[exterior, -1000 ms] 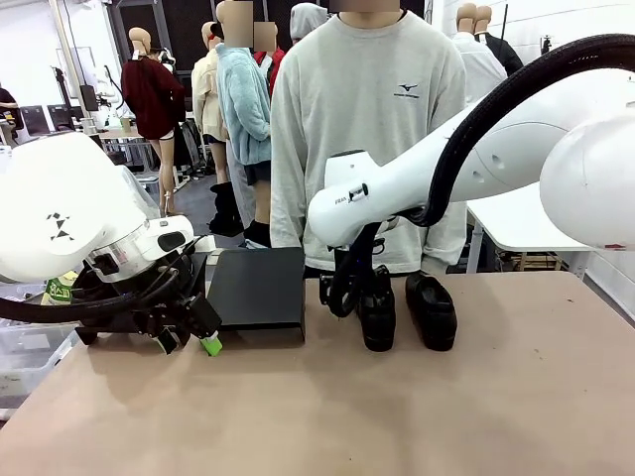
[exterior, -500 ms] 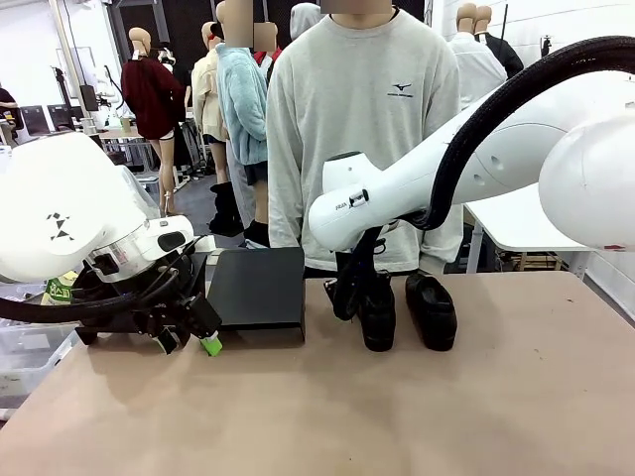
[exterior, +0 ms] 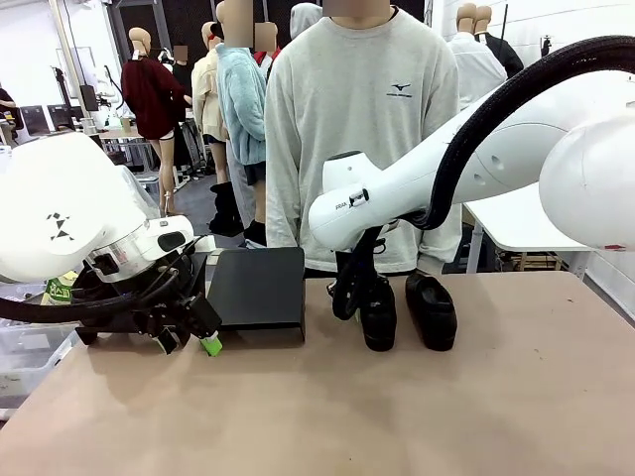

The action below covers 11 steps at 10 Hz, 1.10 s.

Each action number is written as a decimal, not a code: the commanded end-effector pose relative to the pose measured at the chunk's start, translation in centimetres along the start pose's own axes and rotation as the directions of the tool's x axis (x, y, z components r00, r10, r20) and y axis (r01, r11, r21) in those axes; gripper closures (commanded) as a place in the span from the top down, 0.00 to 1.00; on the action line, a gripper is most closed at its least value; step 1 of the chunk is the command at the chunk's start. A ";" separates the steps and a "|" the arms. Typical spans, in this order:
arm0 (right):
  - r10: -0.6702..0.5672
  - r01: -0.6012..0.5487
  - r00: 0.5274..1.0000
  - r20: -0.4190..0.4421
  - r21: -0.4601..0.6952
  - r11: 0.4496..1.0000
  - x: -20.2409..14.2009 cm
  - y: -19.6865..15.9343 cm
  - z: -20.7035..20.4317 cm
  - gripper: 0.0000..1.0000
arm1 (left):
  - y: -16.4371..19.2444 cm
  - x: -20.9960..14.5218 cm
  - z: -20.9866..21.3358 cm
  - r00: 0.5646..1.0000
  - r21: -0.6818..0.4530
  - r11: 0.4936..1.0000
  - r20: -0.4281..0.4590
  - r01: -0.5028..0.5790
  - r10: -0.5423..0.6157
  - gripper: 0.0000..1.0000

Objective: Organize the shoes by placing them on the stand.
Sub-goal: Pick up one Shoe and place it in the middle of the table.

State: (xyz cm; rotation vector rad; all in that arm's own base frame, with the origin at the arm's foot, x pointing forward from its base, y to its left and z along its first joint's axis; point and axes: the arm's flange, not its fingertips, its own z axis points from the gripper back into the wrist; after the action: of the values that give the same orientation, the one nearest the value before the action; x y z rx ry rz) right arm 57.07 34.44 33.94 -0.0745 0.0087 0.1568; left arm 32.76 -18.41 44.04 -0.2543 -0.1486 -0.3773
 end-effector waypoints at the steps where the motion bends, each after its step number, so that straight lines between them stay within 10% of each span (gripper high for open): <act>1: -0.025 0.025 1.000 0.018 -0.003 1.000 -1.1 -0.7 0.6 0.00 | 0.1 -0.2 -0.1 1.000 -0.009 1.000 -0.005 -0.003 0.002 1.00; 7: -0.002 0.001 1.000 0.002 0.008 1.000 -0.4 -0.4 0.7 0.00 | 0.1 -0.2 -0.1 1.000 -0.009 1.000 -0.005 -0.003 0.002 1.00; 11: -0.283 0.289 0.956 0.072 -0.106 0.951 -11.3 3.1 7.7 0.00 | 0.1 -0.2 -0.1 1.000 -0.009 1.000 -0.005 -0.003 0.002 1.00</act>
State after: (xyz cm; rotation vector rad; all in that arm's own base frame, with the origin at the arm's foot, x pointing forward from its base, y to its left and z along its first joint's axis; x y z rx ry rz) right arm 48.59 36.49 41.97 -0.1356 -0.0422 -0.0711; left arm 32.77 -18.41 44.06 -0.2544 -0.1489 -0.3774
